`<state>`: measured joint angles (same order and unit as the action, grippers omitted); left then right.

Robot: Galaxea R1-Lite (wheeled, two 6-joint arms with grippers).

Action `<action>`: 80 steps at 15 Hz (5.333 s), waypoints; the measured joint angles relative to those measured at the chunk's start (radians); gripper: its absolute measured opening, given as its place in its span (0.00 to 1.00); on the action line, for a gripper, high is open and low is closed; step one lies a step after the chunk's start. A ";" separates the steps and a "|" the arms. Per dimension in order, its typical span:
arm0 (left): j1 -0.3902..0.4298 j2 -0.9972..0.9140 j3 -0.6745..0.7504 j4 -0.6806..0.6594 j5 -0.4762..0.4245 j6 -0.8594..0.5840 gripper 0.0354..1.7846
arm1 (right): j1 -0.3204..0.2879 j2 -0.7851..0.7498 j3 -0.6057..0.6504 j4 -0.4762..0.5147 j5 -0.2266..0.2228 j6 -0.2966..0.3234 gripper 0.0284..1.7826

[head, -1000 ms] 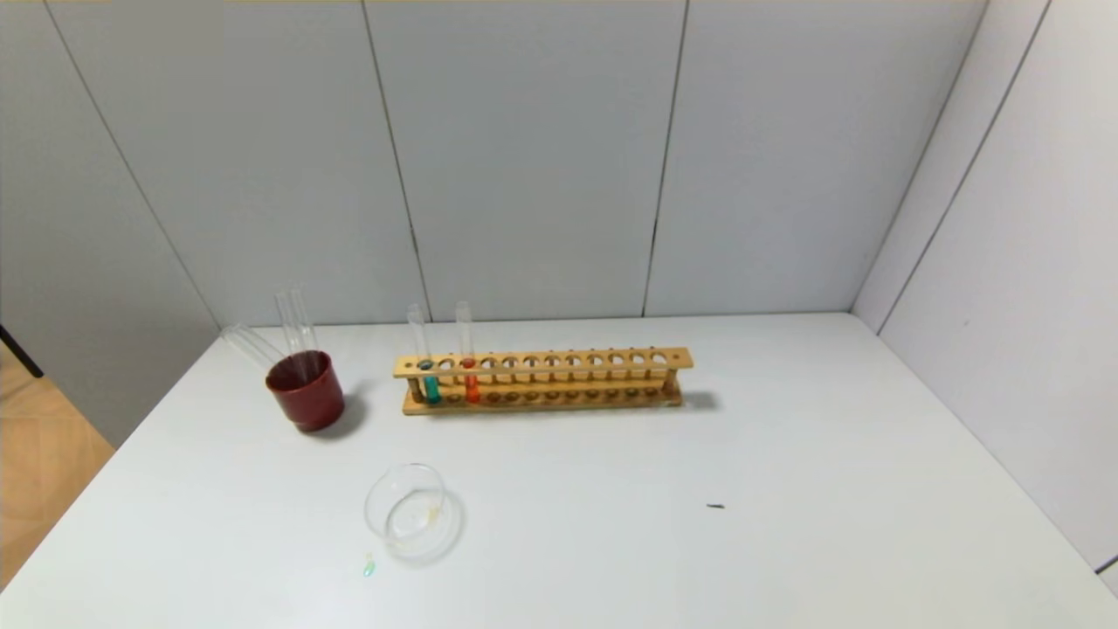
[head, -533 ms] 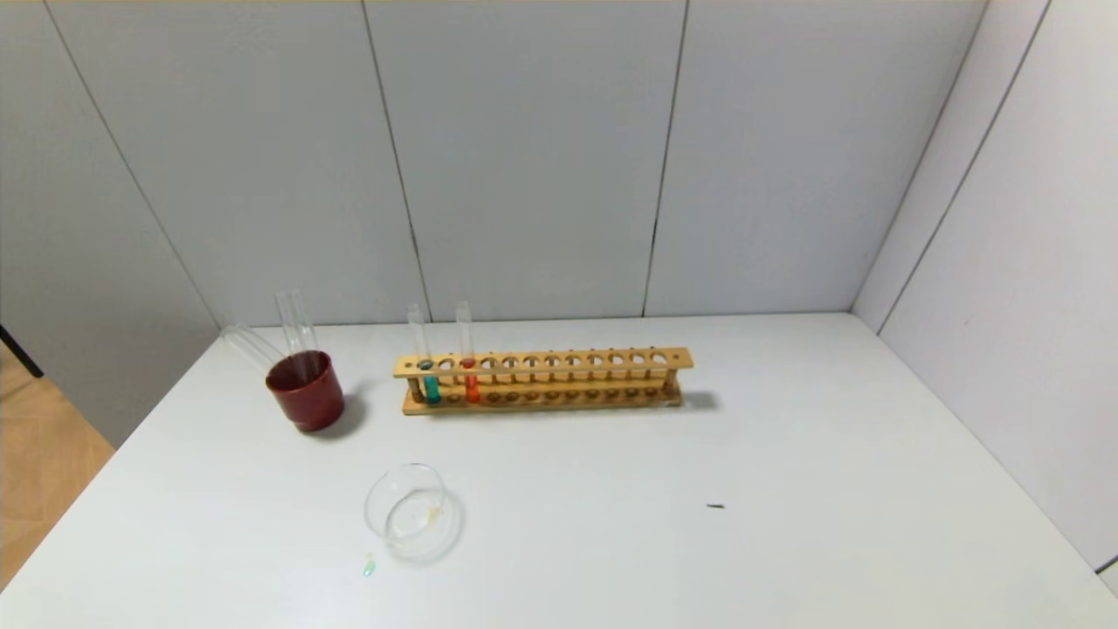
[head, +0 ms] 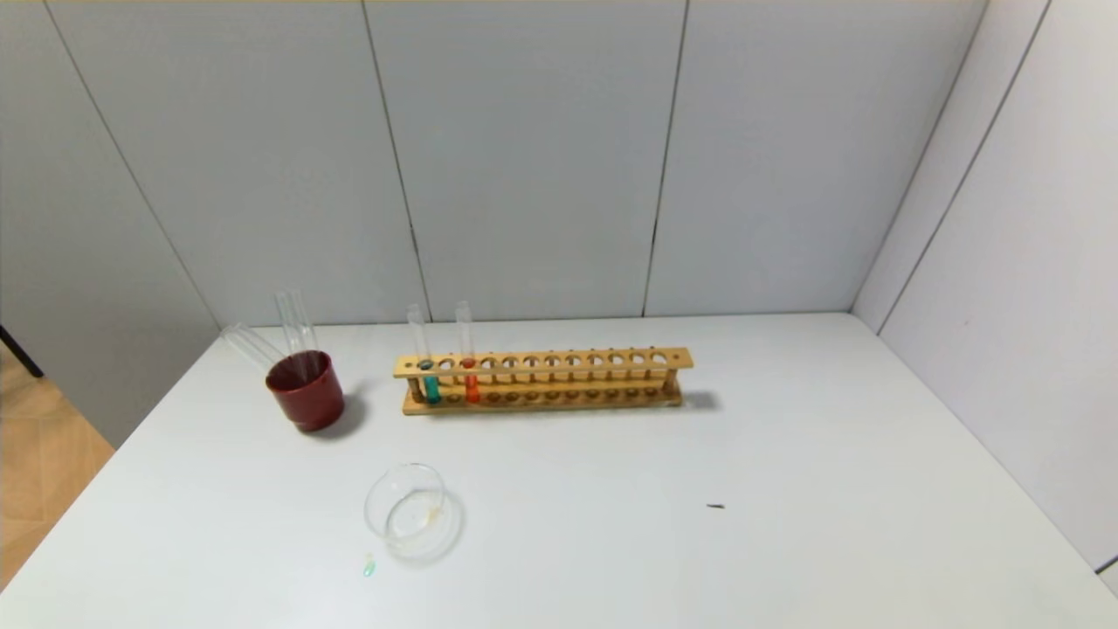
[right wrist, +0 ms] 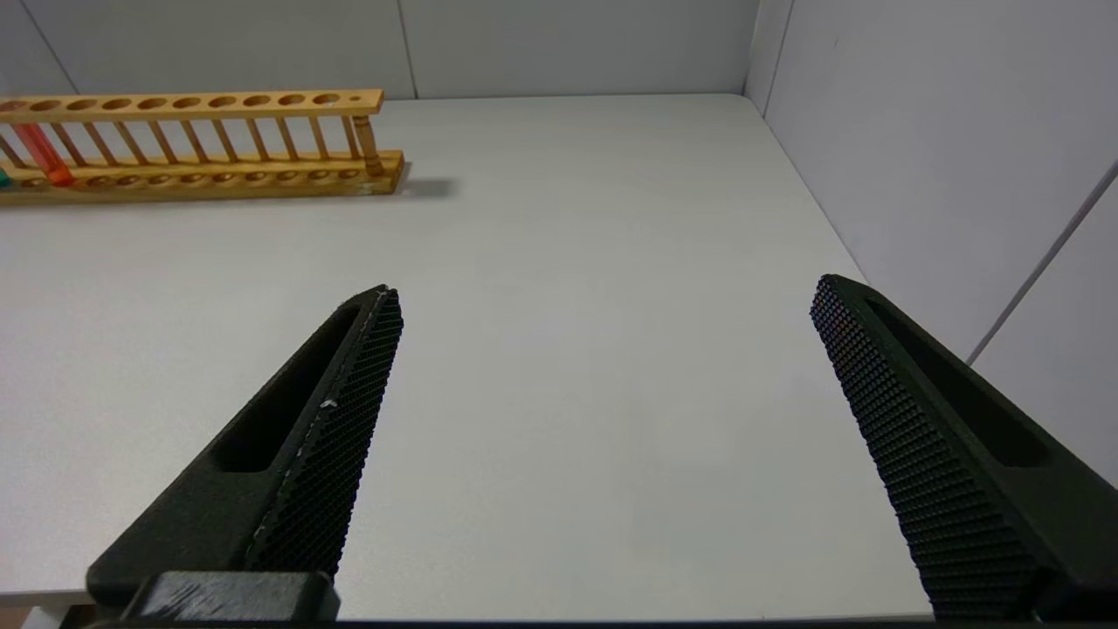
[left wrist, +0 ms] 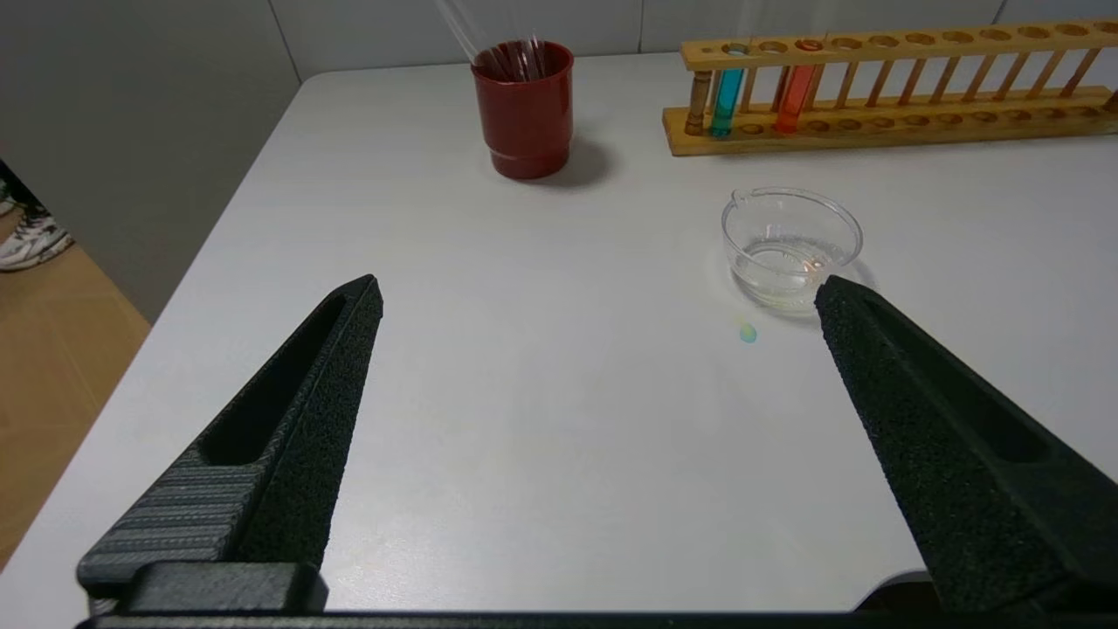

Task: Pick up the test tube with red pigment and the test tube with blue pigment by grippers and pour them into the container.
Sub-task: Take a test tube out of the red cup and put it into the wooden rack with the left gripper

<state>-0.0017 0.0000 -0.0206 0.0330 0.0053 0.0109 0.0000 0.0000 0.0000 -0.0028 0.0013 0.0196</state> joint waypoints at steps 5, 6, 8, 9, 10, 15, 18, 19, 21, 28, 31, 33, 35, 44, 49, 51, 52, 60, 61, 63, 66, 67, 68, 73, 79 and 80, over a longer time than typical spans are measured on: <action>-0.003 0.114 -0.179 0.037 -0.085 0.006 0.98 | 0.000 0.000 0.000 0.000 0.000 0.000 0.96; -0.004 0.166 -0.219 0.039 -0.102 0.007 0.98 | 0.000 0.000 0.000 0.000 0.000 0.000 0.96; -0.006 0.292 -0.304 0.040 -0.120 0.010 0.98 | 0.000 0.000 0.000 0.000 0.000 0.000 0.96; -0.007 0.370 -0.349 0.033 -0.123 0.010 0.98 | 0.000 0.000 0.000 0.000 0.000 0.000 0.96; -0.007 0.446 -0.384 0.019 -0.125 0.010 0.98 | 0.000 0.000 0.000 0.000 0.000 0.000 0.96; -0.046 0.869 -0.477 -0.296 -0.128 0.010 0.98 | 0.000 0.000 0.000 0.000 0.000 0.000 0.96; -0.095 1.115 -0.507 -0.533 -0.127 0.011 0.98 | 0.000 0.000 0.000 0.000 0.000 0.000 0.96; -0.106 1.198 -0.523 -0.602 -0.128 0.011 0.98 | 0.000 0.000 0.000 0.000 0.000 0.000 0.96; -0.120 1.348 -0.568 -0.711 -0.132 0.011 0.98 | 0.000 0.000 0.000 0.000 0.000 0.000 0.96; -0.170 1.741 -0.777 -0.923 -0.140 0.008 0.98 | 0.000 0.000 0.000 0.000 0.000 0.000 0.96; -0.179 1.845 -0.823 -0.944 -0.134 0.003 0.98 | 0.000 0.000 0.000 0.000 0.000 0.000 0.96; -0.188 1.897 -0.831 -0.984 -0.131 0.001 0.98 | 0.000 0.000 0.000 0.000 0.000 0.000 0.96; -0.199 1.941 -0.837 -1.010 -0.132 0.000 0.98 | 0.000 0.000 0.000 0.000 0.000 0.000 0.96; -0.216 2.021 -0.776 -1.114 -0.131 -0.002 0.98 | 0.000 0.000 0.000 0.000 0.000 0.000 0.96; -0.204 2.044 -0.760 -1.126 -0.133 -0.003 0.98 | 0.000 0.000 0.000 0.000 0.000 0.000 0.96; -0.201 2.058 -0.761 -1.131 -0.132 -0.004 0.98 | 0.000 0.000 0.000 0.000 0.000 0.000 0.96; -0.199 2.066 -0.764 -1.137 -0.132 -0.004 0.98 | 0.000 0.000 0.000 0.000 0.000 0.000 0.96; -0.201 2.106 -0.784 -1.142 -0.127 -0.015 0.98 | 0.000 0.000 0.000 0.000 0.000 0.000 0.96; -0.200 2.108 -0.786 -1.144 -0.126 -0.017 0.98 | 0.000 0.000 0.000 0.000 0.000 0.000 0.96; -0.200 2.111 -0.792 -1.144 -0.126 -0.019 0.98 | 0.000 0.000 0.000 0.000 0.000 0.000 0.96; -0.199 2.115 -0.799 -1.145 -0.126 -0.019 0.98 | 0.000 0.000 0.000 0.000 0.000 0.000 0.96; -0.199 2.117 -0.802 -1.146 -0.126 -0.019 0.98 | 0.000 0.000 0.000 0.000 0.000 0.000 0.96; -0.198 2.120 -0.804 -1.146 -0.128 -0.019 0.98 | 0.000 0.000 0.000 0.000 0.000 0.000 0.96; -0.197 2.139 -0.816 -1.160 -0.126 -0.019 0.98 | 0.000 0.000 0.000 0.000 0.000 0.000 0.96; -0.198 2.147 -0.822 -1.159 -0.126 -0.019 0.94 | 0.000 0.000 0.000 0.000 0.000 0.000 0.96; -0.198 2.148 -0.823 -1.160 -0.126 -0.019 0.89 | 0.000 0.000 0.000 0.000 0.000 0.000 0.96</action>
<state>-0.2000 2.1479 -0.8432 -1.1266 -0.1206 -0.0085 0.0000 0.0000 0.0000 -0.0028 0.0013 0.0200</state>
